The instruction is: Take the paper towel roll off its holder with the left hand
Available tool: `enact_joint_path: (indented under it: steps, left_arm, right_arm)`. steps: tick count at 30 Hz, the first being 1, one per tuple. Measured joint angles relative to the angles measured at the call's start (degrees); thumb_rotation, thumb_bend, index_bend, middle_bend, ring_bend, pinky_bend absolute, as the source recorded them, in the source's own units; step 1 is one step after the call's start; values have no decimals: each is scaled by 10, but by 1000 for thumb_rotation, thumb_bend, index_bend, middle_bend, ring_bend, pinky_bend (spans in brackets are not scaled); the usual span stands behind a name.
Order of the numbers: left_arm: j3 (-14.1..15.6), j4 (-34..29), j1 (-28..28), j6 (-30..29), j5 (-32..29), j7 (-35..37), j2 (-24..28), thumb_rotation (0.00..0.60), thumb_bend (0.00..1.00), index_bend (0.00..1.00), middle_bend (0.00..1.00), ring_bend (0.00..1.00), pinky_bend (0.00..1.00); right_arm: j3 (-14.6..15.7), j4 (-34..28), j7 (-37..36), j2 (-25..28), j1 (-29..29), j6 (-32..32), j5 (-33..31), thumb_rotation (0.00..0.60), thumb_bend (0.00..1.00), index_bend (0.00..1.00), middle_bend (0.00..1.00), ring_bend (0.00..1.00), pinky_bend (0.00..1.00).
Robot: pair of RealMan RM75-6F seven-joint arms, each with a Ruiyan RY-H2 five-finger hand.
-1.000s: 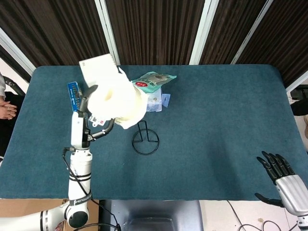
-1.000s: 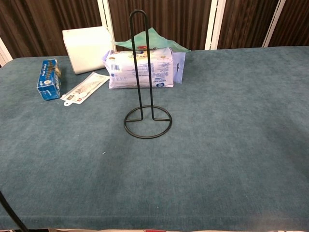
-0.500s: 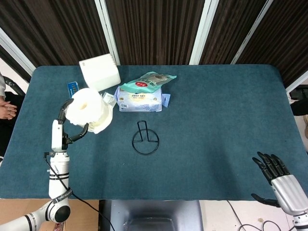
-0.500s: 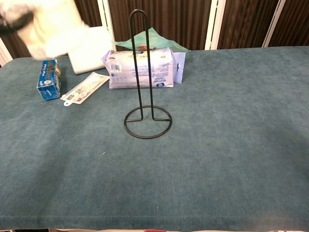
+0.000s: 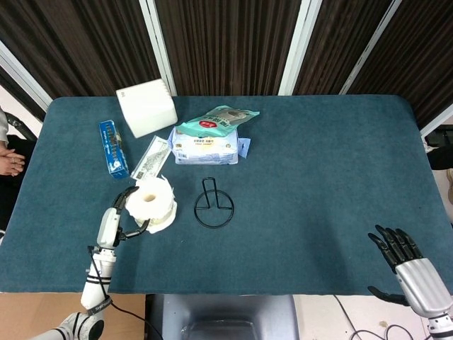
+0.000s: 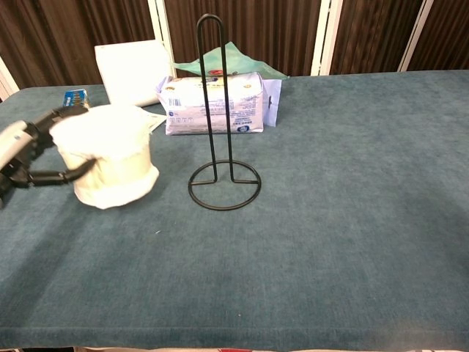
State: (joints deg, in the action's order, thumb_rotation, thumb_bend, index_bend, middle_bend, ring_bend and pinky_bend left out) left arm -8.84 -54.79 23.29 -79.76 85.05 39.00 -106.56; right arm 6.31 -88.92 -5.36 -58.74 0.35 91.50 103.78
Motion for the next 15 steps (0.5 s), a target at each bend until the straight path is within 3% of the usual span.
enact_joint_path:
  steps: [2,4,10,15]
  left_arm:
    - [8,18,1,-6,10,6,-13,600,394,27,52,4,0]
    - [11,20,0,-11,13,3,-15,600,380,0,0,0,0]
    - [10,5,-6,-15,7,-37,-7,586,345,0,0,0,0]
    - [15,-57,-19,-26,10,-53,31,562,342,0,0,0,0]
  right_arm:
    - [0,2,-4,1,-1,3,0,600,64,0,0,0,0]
    - [0,3,-6,2,-1,4,1,600,64,0,0,0,0]
    - [1,7,-2,-1,-3,8,6,600,64,0,0,0,0]
    - [4,7,2,-2,-2,6,10,600,64,0,0,0,0]
